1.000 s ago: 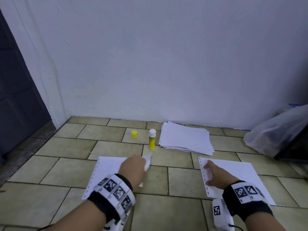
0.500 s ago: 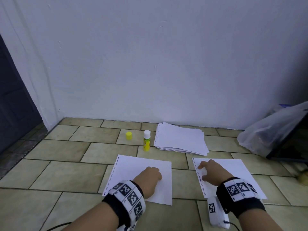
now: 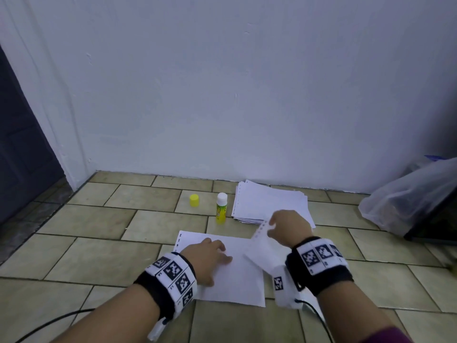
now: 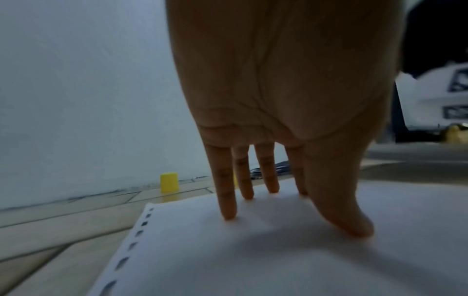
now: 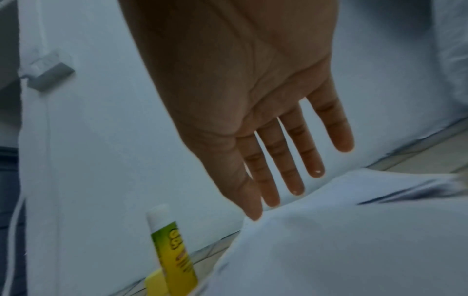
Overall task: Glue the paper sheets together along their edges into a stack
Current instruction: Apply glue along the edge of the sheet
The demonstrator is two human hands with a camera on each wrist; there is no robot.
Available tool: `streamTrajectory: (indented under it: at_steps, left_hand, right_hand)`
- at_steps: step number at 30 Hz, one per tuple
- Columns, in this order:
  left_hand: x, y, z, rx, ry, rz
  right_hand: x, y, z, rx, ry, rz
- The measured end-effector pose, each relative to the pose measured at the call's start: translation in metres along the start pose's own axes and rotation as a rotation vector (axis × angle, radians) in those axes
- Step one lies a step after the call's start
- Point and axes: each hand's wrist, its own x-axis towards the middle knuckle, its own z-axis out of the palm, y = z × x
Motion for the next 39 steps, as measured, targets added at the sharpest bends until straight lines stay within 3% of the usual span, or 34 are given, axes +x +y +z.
streamTrajectory:
  at_steps: [5,10,17,22,30,36,39]
  left_hand:
    - [-0.001,-0.002,0.005,0.03,0.034,0.003]
    - [0.001,-0.007,0.008,-0.003,0.052,0.013]
    - [0.004,-0.011,0.01,-0.034,0.054,0.017]
    - [0.005,-0.013,0.012,-0.042,0.052,0.031]
    - [0.006,-0.014,0.017,-0.051,0.071,0.034]
    - [0.006,-0.013,0.017,-0.056,0.077,0.032]
    - [0.006,-0.013,0.016,-0.044,0.076,0.028]
  right_hand:
    - [0.013,-0.05,-0.003,-0.094,-0.175,-0.038]
    - [0.009,-0.063,0.02,-0.189,-0.297,-0.073]
    - [-0.007,-0.034,0.044,-0.166,-0.218,-0.105]
    - [-0.015,0.005,0.041,-0.161,-0.294,-0.166]
    - [-0.027,0.056,0.031,-0.124,-0.321,-0.112]
    - [-0.027,0.057,0.025,-0.156,-0.326,-0.107]
    - [-0.022,0.038,0.012,-0.154,-0.203,-0.132]
